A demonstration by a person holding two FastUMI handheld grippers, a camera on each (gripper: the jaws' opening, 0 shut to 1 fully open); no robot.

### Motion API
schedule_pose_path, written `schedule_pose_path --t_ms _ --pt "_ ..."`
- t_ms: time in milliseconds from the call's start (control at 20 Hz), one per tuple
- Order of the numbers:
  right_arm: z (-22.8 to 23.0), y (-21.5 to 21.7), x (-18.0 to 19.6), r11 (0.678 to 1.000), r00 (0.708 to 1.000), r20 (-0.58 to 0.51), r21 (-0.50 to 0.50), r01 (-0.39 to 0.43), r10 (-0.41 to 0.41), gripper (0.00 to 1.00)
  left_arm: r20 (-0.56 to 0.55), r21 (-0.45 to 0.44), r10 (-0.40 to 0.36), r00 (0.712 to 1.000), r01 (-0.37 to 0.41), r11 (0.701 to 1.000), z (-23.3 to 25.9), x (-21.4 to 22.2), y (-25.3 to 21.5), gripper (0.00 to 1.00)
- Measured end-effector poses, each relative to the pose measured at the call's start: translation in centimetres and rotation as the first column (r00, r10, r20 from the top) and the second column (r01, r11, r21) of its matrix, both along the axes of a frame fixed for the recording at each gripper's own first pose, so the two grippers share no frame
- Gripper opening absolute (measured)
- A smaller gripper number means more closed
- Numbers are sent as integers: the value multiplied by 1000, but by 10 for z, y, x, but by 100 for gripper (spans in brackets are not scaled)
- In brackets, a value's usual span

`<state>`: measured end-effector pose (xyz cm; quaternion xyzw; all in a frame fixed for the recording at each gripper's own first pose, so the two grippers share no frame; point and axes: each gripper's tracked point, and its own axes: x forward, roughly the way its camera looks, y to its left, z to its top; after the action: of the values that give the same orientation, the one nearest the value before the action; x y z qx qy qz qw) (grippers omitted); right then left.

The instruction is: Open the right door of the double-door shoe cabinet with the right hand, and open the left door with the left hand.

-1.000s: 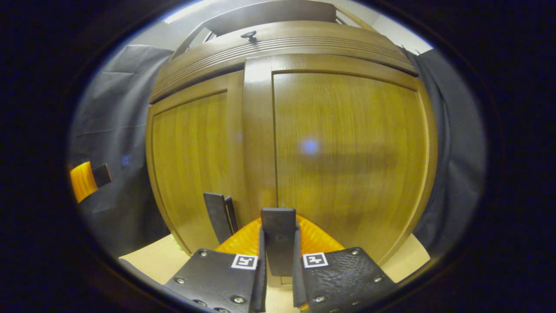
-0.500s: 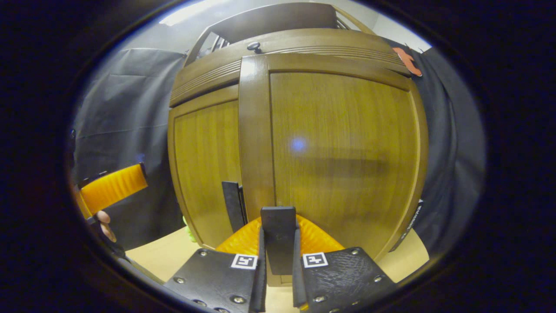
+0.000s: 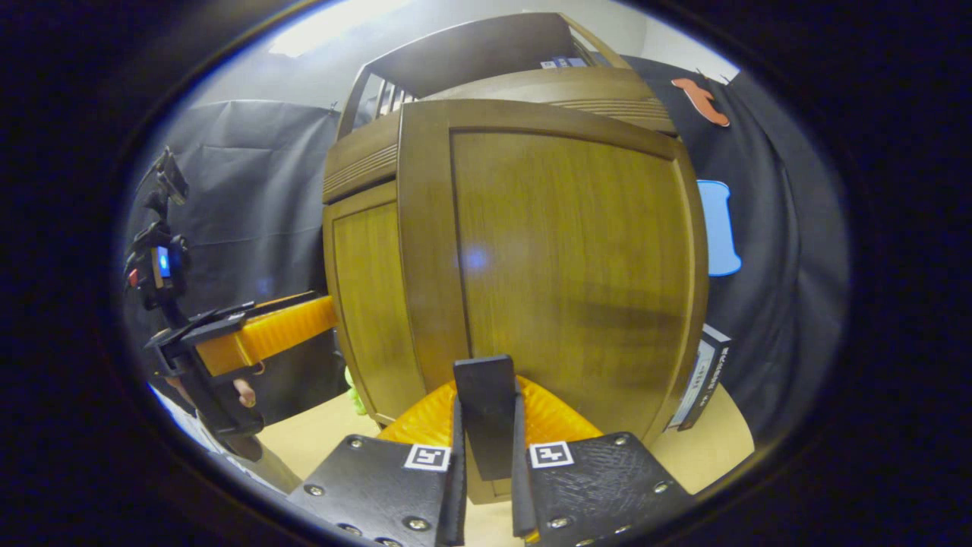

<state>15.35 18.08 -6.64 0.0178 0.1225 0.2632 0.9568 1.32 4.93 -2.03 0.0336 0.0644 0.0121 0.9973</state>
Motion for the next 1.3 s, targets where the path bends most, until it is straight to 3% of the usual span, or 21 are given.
schedule_pose_path --t_ms 450,500,650,750,1300 --pt "4 -36 -21 1000 1000 7 20 23 -23 24 -23 11 29 999 -29 1000 -8 7 5 88" --pt "5 -39 -23 999 1000 5 18 29 -29 24 -25 14 32 999 -32 999 -9 8 6 94" --pt "6 -49 -27 999 999 2 21 45 -45 27 -29 22 36 999 -35 999 -11 9 7 94" --pt "6 -54 -31 998 998 10 13 58 -58 23 -26 21 44 999 -44 999 -11 10 8 94" --pt "12 -98 -41 984 984 43 -42 173 -171 23 -12 33 63 998 -62 998 -9 10 10 94"
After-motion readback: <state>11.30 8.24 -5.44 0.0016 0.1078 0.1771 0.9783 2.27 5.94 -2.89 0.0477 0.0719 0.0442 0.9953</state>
